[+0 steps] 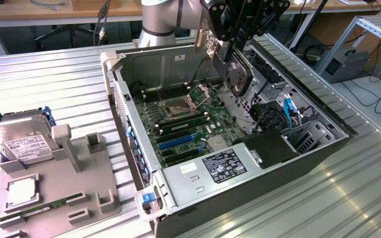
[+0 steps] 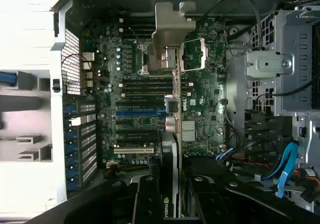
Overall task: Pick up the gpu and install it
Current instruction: 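Pick up the gpu and move the gpu toward the slot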
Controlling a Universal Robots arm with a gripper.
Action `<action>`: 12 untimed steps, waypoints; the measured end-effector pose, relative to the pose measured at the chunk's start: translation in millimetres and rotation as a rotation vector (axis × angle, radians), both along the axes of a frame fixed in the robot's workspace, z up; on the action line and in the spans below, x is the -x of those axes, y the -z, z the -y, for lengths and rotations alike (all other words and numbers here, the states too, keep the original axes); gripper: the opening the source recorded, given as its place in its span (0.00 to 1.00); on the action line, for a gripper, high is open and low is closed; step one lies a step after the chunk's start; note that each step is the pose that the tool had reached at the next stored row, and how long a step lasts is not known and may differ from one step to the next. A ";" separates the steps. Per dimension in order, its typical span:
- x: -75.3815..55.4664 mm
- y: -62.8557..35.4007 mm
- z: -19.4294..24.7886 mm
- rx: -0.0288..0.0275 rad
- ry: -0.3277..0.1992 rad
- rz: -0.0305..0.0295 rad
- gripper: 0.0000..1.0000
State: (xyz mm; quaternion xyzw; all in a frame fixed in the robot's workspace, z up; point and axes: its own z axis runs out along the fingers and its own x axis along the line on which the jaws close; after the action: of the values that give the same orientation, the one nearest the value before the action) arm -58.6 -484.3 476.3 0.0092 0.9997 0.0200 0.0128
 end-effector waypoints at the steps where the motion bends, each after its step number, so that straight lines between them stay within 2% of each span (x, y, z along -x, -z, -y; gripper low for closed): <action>1: -8.0 0.0 0.0 0.0000 0.000 0.0000 0.27; 5: -32.5 0.0 0.0 0.0000 0.000 0.0000 0.27; 12: -60.0 0.0 0.0 0.0000 0.000 0.0000 0.27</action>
State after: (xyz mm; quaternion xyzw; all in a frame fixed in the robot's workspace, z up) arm 1.3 -484.3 476.3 0.0092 0.9997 0.0200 0.0128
